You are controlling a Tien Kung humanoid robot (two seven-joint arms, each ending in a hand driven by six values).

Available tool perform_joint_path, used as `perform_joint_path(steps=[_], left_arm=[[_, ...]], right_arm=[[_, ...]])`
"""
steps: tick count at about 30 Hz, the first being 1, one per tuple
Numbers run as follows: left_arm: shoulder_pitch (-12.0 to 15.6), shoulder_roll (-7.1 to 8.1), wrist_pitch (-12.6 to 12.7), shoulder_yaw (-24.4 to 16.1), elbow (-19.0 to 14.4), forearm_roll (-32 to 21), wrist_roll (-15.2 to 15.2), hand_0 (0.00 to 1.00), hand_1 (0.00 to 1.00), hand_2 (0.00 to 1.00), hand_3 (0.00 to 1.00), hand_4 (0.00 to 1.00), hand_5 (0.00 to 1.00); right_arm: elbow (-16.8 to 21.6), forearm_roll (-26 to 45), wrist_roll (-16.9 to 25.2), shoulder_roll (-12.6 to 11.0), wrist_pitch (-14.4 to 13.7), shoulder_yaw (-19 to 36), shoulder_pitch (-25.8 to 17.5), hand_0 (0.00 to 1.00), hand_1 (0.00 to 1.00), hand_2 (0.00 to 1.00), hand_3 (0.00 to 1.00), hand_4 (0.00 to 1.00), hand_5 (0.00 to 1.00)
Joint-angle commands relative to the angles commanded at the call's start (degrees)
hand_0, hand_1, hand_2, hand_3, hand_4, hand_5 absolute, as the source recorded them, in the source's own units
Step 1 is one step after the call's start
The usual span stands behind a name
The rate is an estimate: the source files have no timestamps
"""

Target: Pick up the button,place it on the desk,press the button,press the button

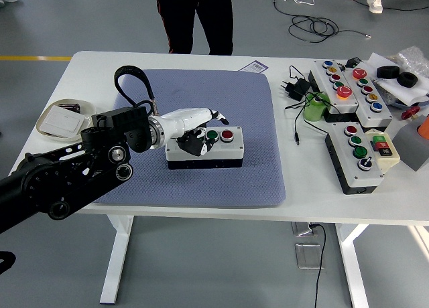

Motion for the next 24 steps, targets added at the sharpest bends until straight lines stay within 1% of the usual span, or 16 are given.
perform_joint_path(steps=[9, 12, 24], left_arm=[[0.02, -0.27, -0.45, 0.97, -0.19, -0.18, 0.07, 0.002, 0.002, 0.004, 0.856, 0.397, 0.002], [0.02, -0.42, -0.56, 1.56, 0.27, -0.25, 0.09, 0.002, 0.002, 0.005, 0.855, 0.401, 0.002], [0.00, -0.61, -0.65, 1.75, 2.24, -0.64, 0.07, 0.002, 0.002, 0.006, 0.855, 0.405, 0.002]], right_arm=[[0.00, 0.03, 0.07, -0.08, 0.02, -0.03, -0.08, 0.643, 0.507, 0.548, 0.591, 0.245, 0.357], [0.00, 0.09, 0.12, -0.09, 0.04, -0.06, 0.07, 0.642, 0.507, 0.548, 0.591, 0.245, 0.355], [0.00, 0.14, 0.19, -0.12, 0.01, -0.02, 0.40, 0.643, 0.507, 0.548, 0.591, 0.246, 0.355]])
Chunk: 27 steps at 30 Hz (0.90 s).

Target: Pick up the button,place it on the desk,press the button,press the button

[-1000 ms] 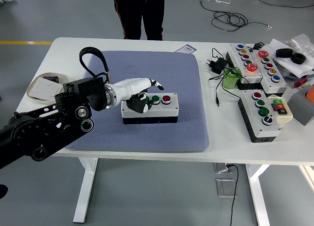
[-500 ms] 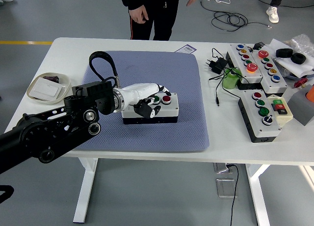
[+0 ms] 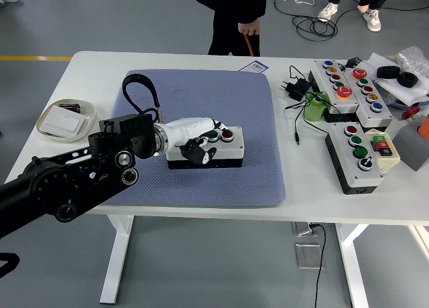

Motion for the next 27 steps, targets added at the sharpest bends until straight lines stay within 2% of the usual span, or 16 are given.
perform_joint_path(steps=[17, 22, 27], left_arm=[[0.05, 0.57, -2.78, 1.18, 0.47, 0.00, 0.78, 0.002, 0.002, 0.007, 0.854, 0.400, 0.002], [0.11, 0.64, -2.71, 0.82, 0.40, 0.01, 0.73, 0.002, 0.002, 0.007, 0.854, 0.400, 0.002], [0.76, 0.89, -1.32, -2.32, -0.44, 0.08, -0.30, 0.002, 0.002, 0.009, 0.854, 0.409, 0.002]], right_arm=[[0.00, -0.09, 0.02, 0.05, 0.02, 0.15, 0.11, 0.642, 0.507, 0.548, 0.591, 0.246, 0.357], [0.00, -0.19, 0.02, 0.04, 0.02, 0.24, 0.10, 0.642, 0.507, 0.548, 0.591, 0.246, 0.357], [0.00, -0.42, -0.03, 0.03, 0.02, 0.27, -0.05, 0.642, 0.507, 0.548, 0.590, 0.245, 0.357]])
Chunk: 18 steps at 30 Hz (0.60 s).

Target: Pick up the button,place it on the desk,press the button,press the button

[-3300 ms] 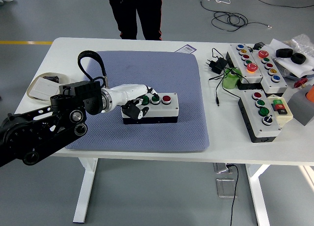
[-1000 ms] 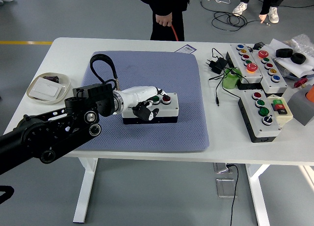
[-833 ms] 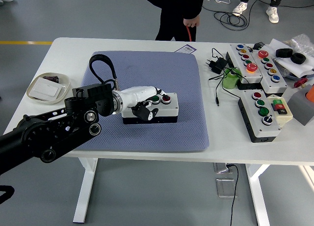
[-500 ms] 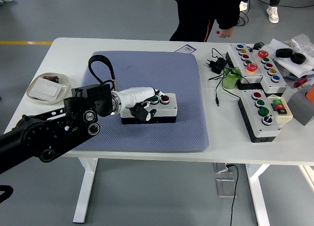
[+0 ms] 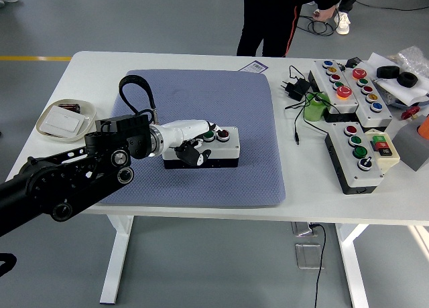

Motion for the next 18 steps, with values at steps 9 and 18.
perform_joint_path(steps=[9, 18], left_arm=[[1.41, 1.37, 5.31, -7.51, -3.67, -1.07, -2.18, 0.002, 0.030, 0.123, 0.881, 0.789, 0.357], [4.69, 2.33, 15.65, -18.34, -4.76, -10.39, -8.16, 0.240, 0.380, 0.409, 0.922, 0.872, 0.628]], right_arm=[[0.00, -0.02, -0.02, -0.01, 0.03, 0.04, -0.34, 0.643, 0.508, 0.548, 0.590, 0.246, 0.357], [0.00, 0.07, -0.17, 0.01, 0.02, -0.18, -0.67, 0.643, 0.507, 0.548, 0.590, 0.246, 0.357]])
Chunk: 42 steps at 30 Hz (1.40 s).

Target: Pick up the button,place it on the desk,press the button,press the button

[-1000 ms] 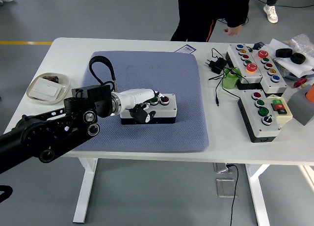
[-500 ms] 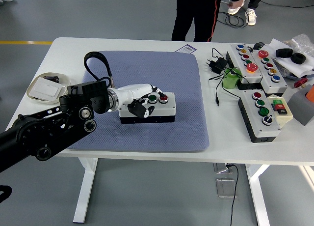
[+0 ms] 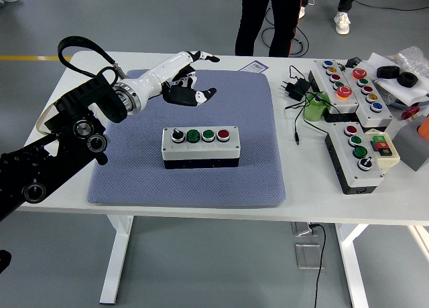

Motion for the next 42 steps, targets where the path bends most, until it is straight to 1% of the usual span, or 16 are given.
perform_joint_path(steps=[1, 2, 5, 7, 8, 10, 13, 14, 17, 21, 22, 26, 29, 31, 32, 42], left_arm=[[0.63, 0.10, 1.42, -1.91, 0.57, -2.61, -1.10, 0.240, 0.380, 0.409, 0.922, 0.872, 0.628], [1.02, 0.19, 2.21, -3.25, 0.95, -4.93, -1.89, 0.546, 0.639, 0.673, 0.953, 0.875, 0.738], [1.63, 0.33, 3.38, -5.30, 1.63, -11.22, -3.28, 0.546, 0.639, 0.673, 0.953, 0.875, 0.738], [2.75, 0.54, 4.41, -8.35, 3.48, -15.87, -5.61, 0.546, 0.639, 0.673, 0.953, 0.875, 0.738], [2.97, 0.58, 4.56, -9.28, 3.96, -18.11, -6.11, 0.845, 0.872, 0.917, 0.958, 0.867, 0.826], [3.76, 0.75, 4.45, -11.60, 6.33, -23.32, -7.37, 0.845, 0.872, 0.917, 0.958, 0.867, 0.826], [4.40, 0.93, 4.46, -12.85, 8.36, -30.40, -8.44, 0.845, 0.872, 0.917, 0.958, 0.867, 0.826], [4.74, 1.03, 4.50, -13.29, 9.33, -32.63, -8.92, 0.921, 0.924, 0.967, 0.967, 0.860, 0.935], [6.18, 1.34, 4.32, -14.78, 11.86, -40.08, -10.37, 0.921, 0.924, 0.967, 0.967, 0.860, 0.935], [7.16, 1.53, 3.72, -15.52, 12.72, -48.98, -10.76, 0.921, 0.924, 0.962, 0.967, 0.861, 0.921], [7.96, 1.85, 2.74, -15.72, 12.79, -50.06, -11.02, 0.921, 0.924, 0.962, 0.967, 0.861, 0.921], [8.85, 2.19, 1.77, -15.87, 12.72, -50.03, -11.21, 0.915, 0.918, 0.957, 0.963, 0.864, 0.919], [10.14, 2.60, 1.55, -15.96, 11.99, -44.63, -11.36, 0.915, 0.918, 0.957, 0.963, 0.864, 0.919], [11.09, 3.03, 2.37, -15.46, 11.61, -40.34, -12.32, 0.915, 0.918, 0.957, 0.963, 0.864, 0.919], [11.50, 3.26, 2.05, -15.04, 11.68, -37.73, -12.61, 0.946, 0.932, 0.954, 0.961, 0.898, 0.822], [12.89, 4.71, -0.99, -12.74, 11.24, -13.76, -13.22, 0.958, 0.942, 0.962, 0.968, 0.928, 0.789]], right_arm=[[0.00, 0.01, 0.00, 0.01, -0.01, 0.03, -0.03, 0.643, 0.507, 0.548, 0.590, 0.246, 0.357], [0.00, 0.02, 0.00, 0.02, -0.02, 0.03, -0.05, 0.642, 0.507, 0.548, 0.590, 0.246, 0.357], [0.00, 0.05, 0.02, 0.02, -0.02, 0.04, -0.07, 0.642, 0.507, 0.548, 0.590, 0.246, 0.357], [0.00, 0.18, 0.05, 0.07, -0.05, 0.03, -0.10, 0.642, 0.507, 0.548, 0.590, 0.246, 0.357], [0.00, 0.20, 0.04, 0.08, -0.07, 0.03, -0.09, 0.642, 0.507, 0.548, 0.590, 0.246, 0.357], [0.00, 0.22, 0.01, 0.10, -0.05, -0.05, -0.09, 0.642, 0.507, 0.548, 0.590, 0.246, 0.357], [0.00, 0.18, -0.02, 0.13, -0.05, -0.05, -0.06, 0.642, 0.507, 0.548, 0.590, 0.246, 0.357], [0.00, 0.24, -0.04, 0.16, -0.06, -0.09, -0.05, 0.643, 0.507, 0.548, 0.590, 0.246, 0.357], [0.00, 0.28, -0.05, 0.22, -0.05, -0.11, -0.03, 0.643, 0.507, 0.548, 0.590, 0.246, 0.357], [0.00, 0.32, -0.04, 0.27, -0.05, -0.06, 0.03, 0.643, 0.507, 0.548, 0.590, 0.246, 0.357], [0.00, 0.28, -0.04, 0.28, -0.04, -0.02, 0.08, 0.643, 0.507, 0.548, 0.590, 0.246, 0.357], [0.00, 0.24, -0.02, 0.29, -0.03, 0.07, 0.15, 0.643, 0.507, 0.548, 0.590, 0.246, 0.357], [0.00, 0.24, 0.01, 0.32, -0.04, 0.19, 0.21, 0.643, 0.507, 0.548, 0.590, 0.246, 0.357], [0.00, 0.06, -0.01, 0.36, -0.04, 0.37, 0.27, 0.643, 0.507, 0.548, 0.590, 0.246, 0.357], [0.00, 0.06, -0.01, 0.37, -0.02, 0.38, 0.29, 0.642, 0.507, 0.548, 0.590, 0.246, 0.357], [0.00, -0.29, -0.08, 0.57, -0.06, 0.77, 0.43, 0.642, 0.508, 0.548, 0.590, 0.246, 0.357]])
